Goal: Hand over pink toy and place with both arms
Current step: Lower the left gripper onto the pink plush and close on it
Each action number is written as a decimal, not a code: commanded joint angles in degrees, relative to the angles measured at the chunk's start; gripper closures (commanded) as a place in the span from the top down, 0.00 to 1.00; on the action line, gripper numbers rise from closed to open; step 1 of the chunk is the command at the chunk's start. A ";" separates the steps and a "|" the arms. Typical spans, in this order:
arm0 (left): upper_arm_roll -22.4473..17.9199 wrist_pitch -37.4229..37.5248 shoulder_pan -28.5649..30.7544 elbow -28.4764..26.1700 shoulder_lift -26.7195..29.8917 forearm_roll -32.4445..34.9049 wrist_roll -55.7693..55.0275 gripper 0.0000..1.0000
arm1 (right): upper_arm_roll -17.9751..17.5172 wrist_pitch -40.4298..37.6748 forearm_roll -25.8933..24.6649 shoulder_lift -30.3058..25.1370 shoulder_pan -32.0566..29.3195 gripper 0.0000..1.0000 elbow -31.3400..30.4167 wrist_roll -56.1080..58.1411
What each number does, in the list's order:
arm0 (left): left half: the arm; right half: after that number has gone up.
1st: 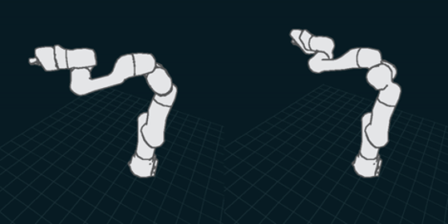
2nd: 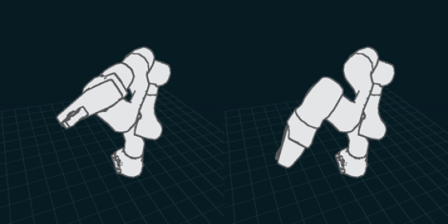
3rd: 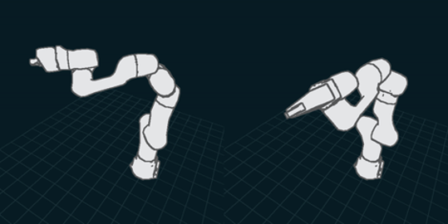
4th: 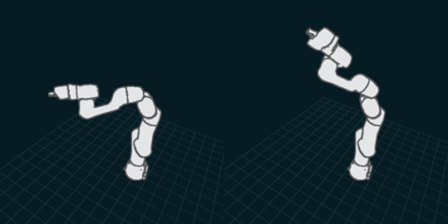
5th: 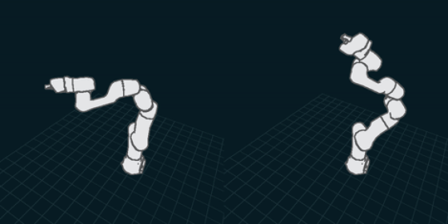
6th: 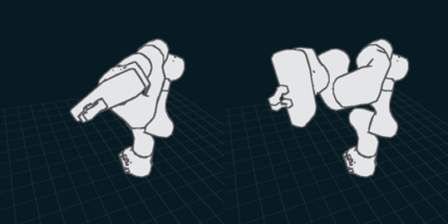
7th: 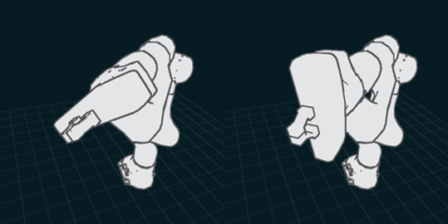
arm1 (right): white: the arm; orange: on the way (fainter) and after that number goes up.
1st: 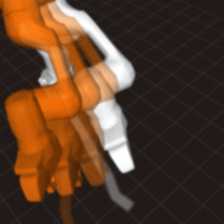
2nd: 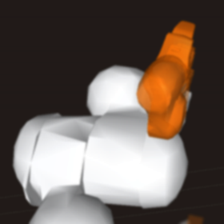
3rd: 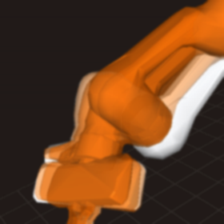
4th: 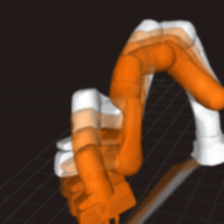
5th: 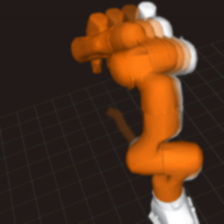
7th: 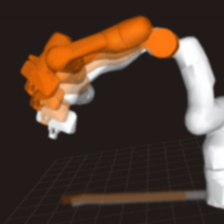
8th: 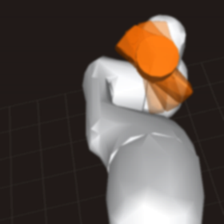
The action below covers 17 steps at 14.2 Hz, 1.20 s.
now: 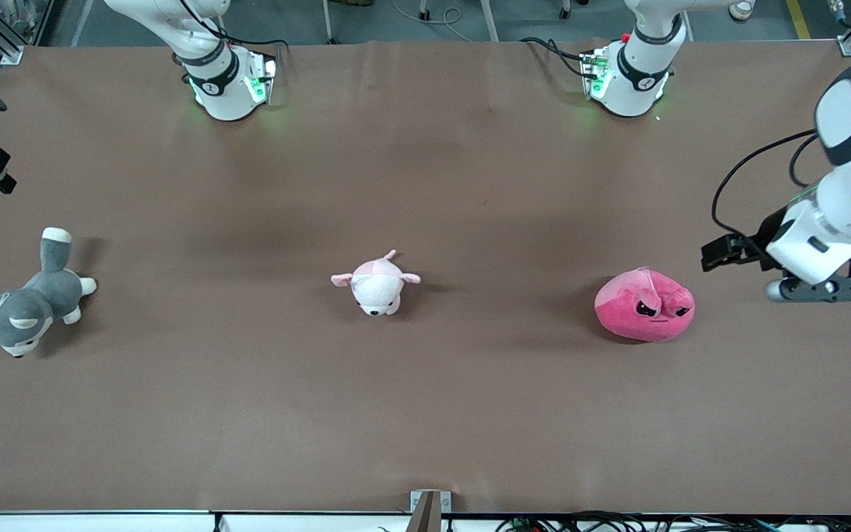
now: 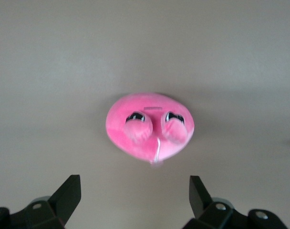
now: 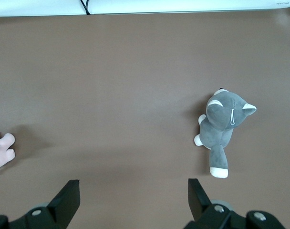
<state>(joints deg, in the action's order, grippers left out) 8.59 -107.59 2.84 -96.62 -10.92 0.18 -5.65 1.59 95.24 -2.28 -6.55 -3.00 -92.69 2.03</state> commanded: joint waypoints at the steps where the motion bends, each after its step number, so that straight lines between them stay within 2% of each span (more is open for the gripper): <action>1: 0.02 -9.89 1.02 -7.60 0.21 0.17 -0.24 1.00 | -0.36 -0.15 1.13 -0.31 -1.04 1.00 -0.30 -0.27; 3: 0.11 -12.38 1.65 -8.41 -1.46 -0.10 -0.42 0.99 | -0.36 -0.15 1.13 -0.05 -1.22 1.00 -0.30 -0.27; 5: 0.11 -13.08 1.65 -8.50 -2.52 -0.53 -0.77 0.88 | -0.36 0.20 2.27 0.48 -2.09 1.00 -0.21 -0.18; 6: 0.11 -13.69 1.65 -9.11 -2.87 -0.62 -0.77 0.80 | -0.36 0.12 4.89 0.66 -2.88 1.00 -0.21 -0.18; 7: 0.11 -14.66 1.65 -9.73 -3.05 -0.62 -1.29 0.78 | -0.36 0.03 6.30 0.66 -3.93 1.00 -0.29 -0.09; 13: 0.20 -21.87 1.74 -15.18 -3.49 -0.71 -3.58 0.78 | -0.71 0.47 5.88 0.83 -3.85 1.00 -0.38 0.61; 14: 0.20 -21.87 1.74 -15.27 -3.49 -0.71 -4.10 0.70 | -0.71 0.73 5.88 0.66 -3.94 1.00 -0.73 0.70; 15: 0.20 -21.87 1.74 -15.44 -3.49 -0.71 -4.46 0.51 | -0.71 1.34 5.79 0.57 -3.85 1.00 -1.08 0.79; 17: 0.20 -21.87 1.74 -15.80 -3.49 -0.71 -4.63 0.36 | -0.80 1.78 5.09 0.57 -3.68 1.00 -1.79 0.96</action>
<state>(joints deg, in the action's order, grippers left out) 8.60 -128.53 4.38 -111.38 -15.12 0.17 -9.64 1.30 95.95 3.23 -5.45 -6.32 -92.99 2.27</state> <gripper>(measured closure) 0.507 0.000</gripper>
